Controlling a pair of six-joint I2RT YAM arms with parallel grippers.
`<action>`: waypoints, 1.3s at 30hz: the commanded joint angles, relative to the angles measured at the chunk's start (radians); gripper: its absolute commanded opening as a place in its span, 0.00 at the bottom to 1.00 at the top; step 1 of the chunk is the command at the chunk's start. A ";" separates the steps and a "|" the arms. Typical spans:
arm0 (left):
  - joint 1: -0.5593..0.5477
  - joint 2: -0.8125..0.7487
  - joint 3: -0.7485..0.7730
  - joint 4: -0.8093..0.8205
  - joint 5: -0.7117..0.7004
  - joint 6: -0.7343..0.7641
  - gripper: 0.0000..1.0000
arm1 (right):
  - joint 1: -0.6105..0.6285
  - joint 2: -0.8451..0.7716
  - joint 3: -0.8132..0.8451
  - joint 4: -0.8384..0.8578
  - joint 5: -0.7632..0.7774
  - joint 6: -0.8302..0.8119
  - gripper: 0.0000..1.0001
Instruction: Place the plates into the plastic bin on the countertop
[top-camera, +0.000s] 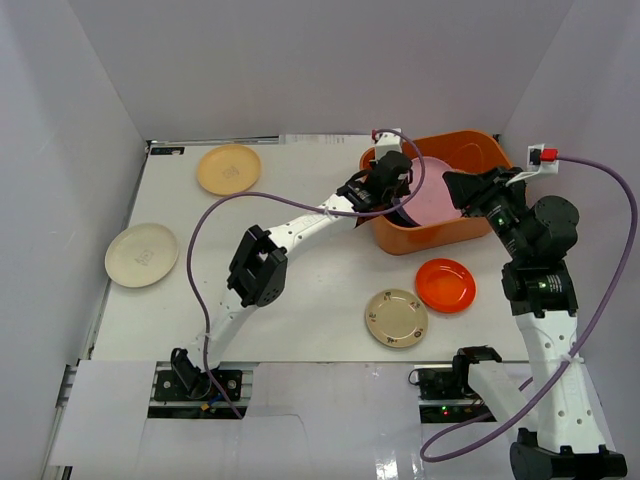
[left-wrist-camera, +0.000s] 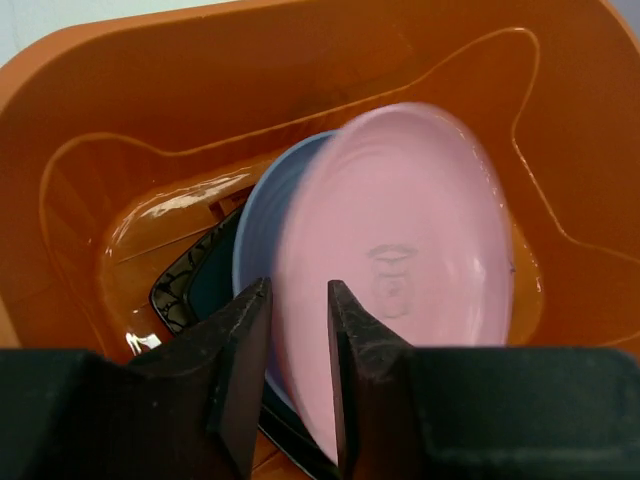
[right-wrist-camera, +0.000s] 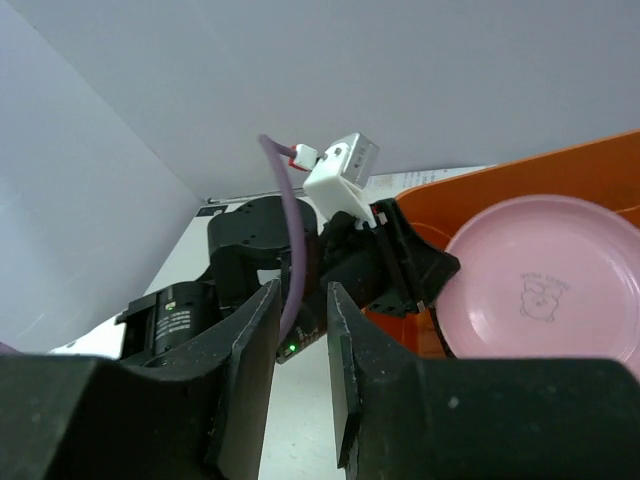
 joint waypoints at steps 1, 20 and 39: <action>0.003 -0.047 0.061 0.018 -0.034 0.003 0.43 | 0.006 -0.010 0.018 0.035 -0.021 0.007 0.32; 0.181 -0.896 -0.892 0.128 -0.081 -0.024 0.88 | 0.262 0.192 0.065 0.064 -0.103 -0.106 0.36; 1.061 -1.454 -1.745 -0.042 0.090 -0.499 0.81 | 0.778 1.123 0.719 -0.057 0.229 -0.286 0.71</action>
